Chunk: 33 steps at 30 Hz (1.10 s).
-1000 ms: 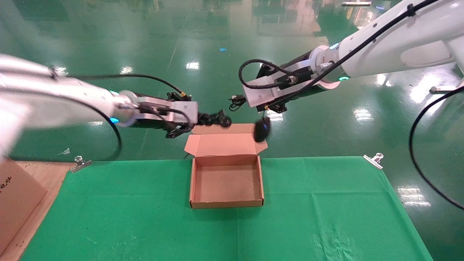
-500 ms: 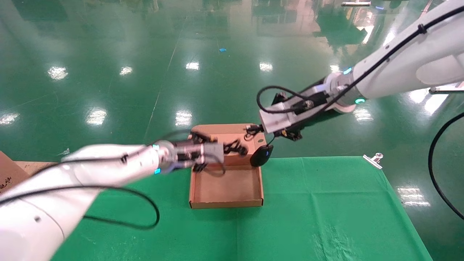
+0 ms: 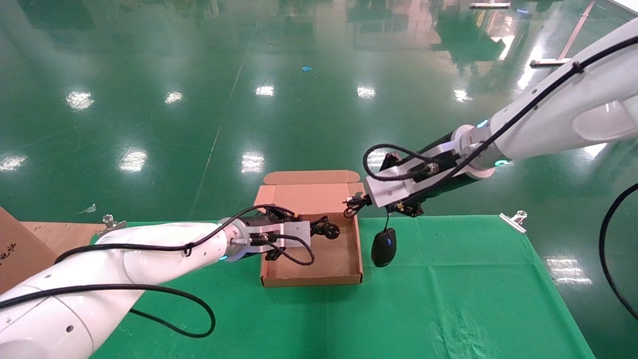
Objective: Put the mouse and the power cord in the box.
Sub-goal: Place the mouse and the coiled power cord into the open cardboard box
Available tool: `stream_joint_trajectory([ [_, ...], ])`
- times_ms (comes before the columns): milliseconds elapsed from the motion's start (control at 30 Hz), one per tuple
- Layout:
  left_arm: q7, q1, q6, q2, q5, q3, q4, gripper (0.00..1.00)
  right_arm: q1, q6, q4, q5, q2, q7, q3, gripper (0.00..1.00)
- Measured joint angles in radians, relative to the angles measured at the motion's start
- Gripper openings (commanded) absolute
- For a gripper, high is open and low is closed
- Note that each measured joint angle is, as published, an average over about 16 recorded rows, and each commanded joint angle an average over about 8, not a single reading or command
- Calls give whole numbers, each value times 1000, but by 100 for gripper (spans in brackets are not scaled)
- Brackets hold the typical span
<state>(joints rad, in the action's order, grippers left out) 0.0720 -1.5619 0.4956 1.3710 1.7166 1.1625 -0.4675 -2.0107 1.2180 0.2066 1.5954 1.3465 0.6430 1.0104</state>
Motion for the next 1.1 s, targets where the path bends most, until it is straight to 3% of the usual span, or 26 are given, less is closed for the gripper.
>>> stream_joint_trajectory([
  [333, -46, -17, -14, -3, -55, 71, -3, 100, -2, -4, 7, -21, 4, 3, 3, 0],
  [600, -51, -49, 33, -36, -167, 52, 40, 100, -1, -35, 72, -50, 12, -18, 9, 0],
  [833, 25, -82, 140, -128, -305, -22, 87, 100, 39, -104, 191, -90, 21, -69, 38, 0],
  [1100, 174, -89, 245, -256, -424, -103, 116, 100, 115, -238, 353, -137, 28, -166, 125, 0],
])
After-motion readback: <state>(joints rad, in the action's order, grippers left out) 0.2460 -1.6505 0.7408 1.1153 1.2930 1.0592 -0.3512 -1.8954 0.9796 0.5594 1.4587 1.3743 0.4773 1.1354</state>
